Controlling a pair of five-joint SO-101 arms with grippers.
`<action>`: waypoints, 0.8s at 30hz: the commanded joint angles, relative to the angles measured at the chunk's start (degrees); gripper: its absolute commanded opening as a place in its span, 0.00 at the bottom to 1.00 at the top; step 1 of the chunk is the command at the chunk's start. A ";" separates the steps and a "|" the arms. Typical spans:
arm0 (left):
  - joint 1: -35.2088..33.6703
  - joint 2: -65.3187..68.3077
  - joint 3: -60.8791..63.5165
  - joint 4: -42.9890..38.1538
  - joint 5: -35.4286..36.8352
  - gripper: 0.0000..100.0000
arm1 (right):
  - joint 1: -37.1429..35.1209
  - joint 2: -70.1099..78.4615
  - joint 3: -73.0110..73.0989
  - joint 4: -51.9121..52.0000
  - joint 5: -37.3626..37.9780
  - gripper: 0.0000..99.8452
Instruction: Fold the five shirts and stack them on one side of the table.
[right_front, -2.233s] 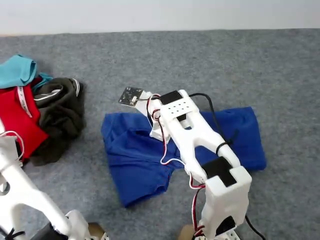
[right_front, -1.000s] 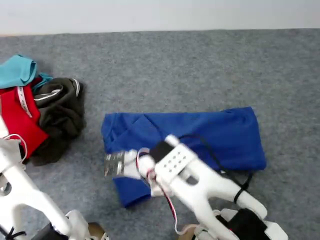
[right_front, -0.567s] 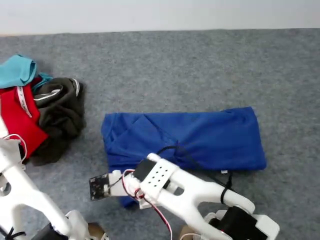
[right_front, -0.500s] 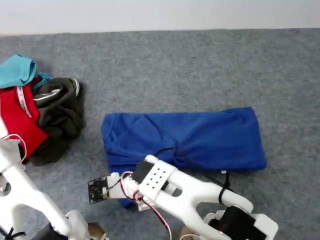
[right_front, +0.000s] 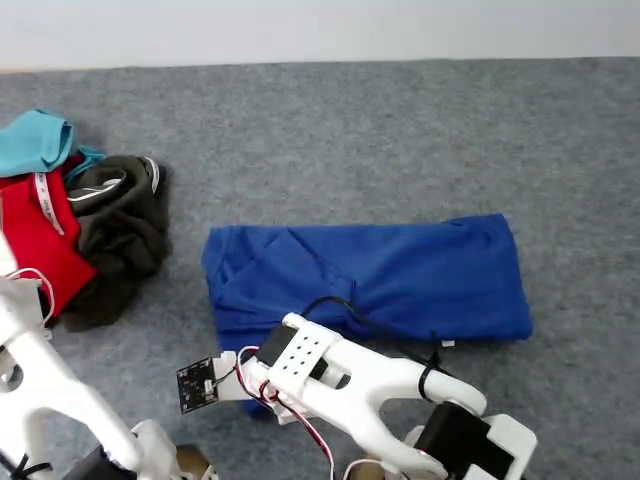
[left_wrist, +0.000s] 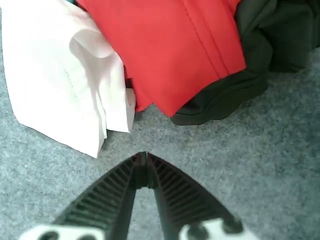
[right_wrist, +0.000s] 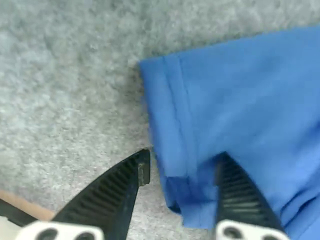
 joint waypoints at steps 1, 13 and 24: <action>-0.26 -1.93 -0.22 -0.88 -0.26 0.01 | -0.40 0.84 -0.44 -0.31 0.70 0.11; -0.26 -1.93 -0.22 -0.88 -0.26 0.01 | -0.22 2.24 -1.32 1.01 0.62 0.01; -0.26 -1.93 -0.22 -0.88 -0.35 0.01 | 11.56 2.51 -13.98 6.81 0.62 0.01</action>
